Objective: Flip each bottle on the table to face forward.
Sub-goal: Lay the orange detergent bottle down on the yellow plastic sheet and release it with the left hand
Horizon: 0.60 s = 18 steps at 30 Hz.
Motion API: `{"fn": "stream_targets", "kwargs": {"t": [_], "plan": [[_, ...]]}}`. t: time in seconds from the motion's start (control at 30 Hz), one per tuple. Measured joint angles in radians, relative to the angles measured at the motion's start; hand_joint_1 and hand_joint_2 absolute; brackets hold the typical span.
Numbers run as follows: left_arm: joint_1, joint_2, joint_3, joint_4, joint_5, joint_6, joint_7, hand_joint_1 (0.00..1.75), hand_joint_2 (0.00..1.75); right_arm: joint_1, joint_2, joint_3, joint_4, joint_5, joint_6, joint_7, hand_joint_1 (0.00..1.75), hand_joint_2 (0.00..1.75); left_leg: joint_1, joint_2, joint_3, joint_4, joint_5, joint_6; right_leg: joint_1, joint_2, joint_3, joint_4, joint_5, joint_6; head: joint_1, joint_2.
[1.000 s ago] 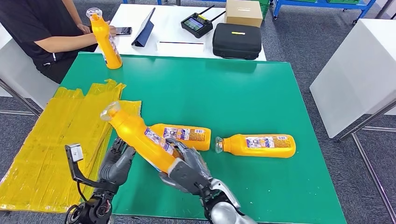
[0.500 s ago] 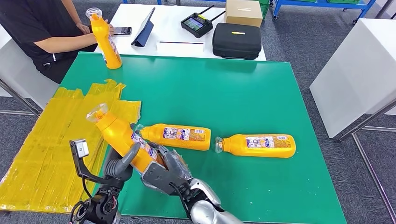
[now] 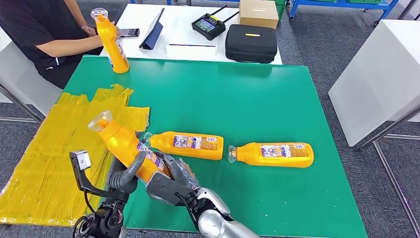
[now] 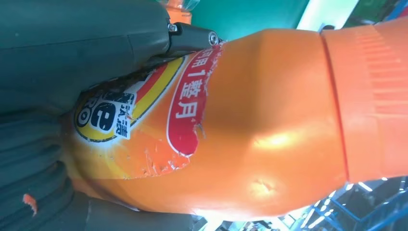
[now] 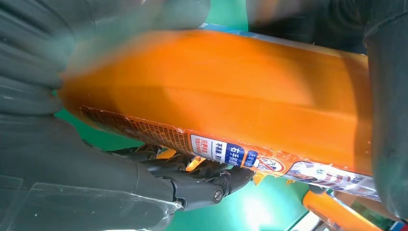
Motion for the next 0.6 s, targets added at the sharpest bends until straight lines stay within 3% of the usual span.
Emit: {"fn": "stream_targets", "kwargs": {"t": [0.57,0.6], "plan": [[0.054,-0.004,0.031,-0.068,-0.091,0.054,-0.053,1.75,1.75,-0.047,0.009,0.037,0.045,-0.038,-0.030,-0.038,1.75,1.75,0.000,0.000,0.000,0.000,0.000,0.000,0.000,0.000,0.000,0.000,0.000,0.000,0.000,0.000],[0.055,-0.004,0.031,-0.070,-0.092,0.055,-0.053,1.75,1.75,-0.049,0.009,0.038,0.046,-0.039,-0.031,-0.039,1.34,1.75,0.000,0.000,0.000,0.000,0.000,0.000,0.000,0.000,0.000,0.000,0.000,0.000,0.000,0.000]]}}
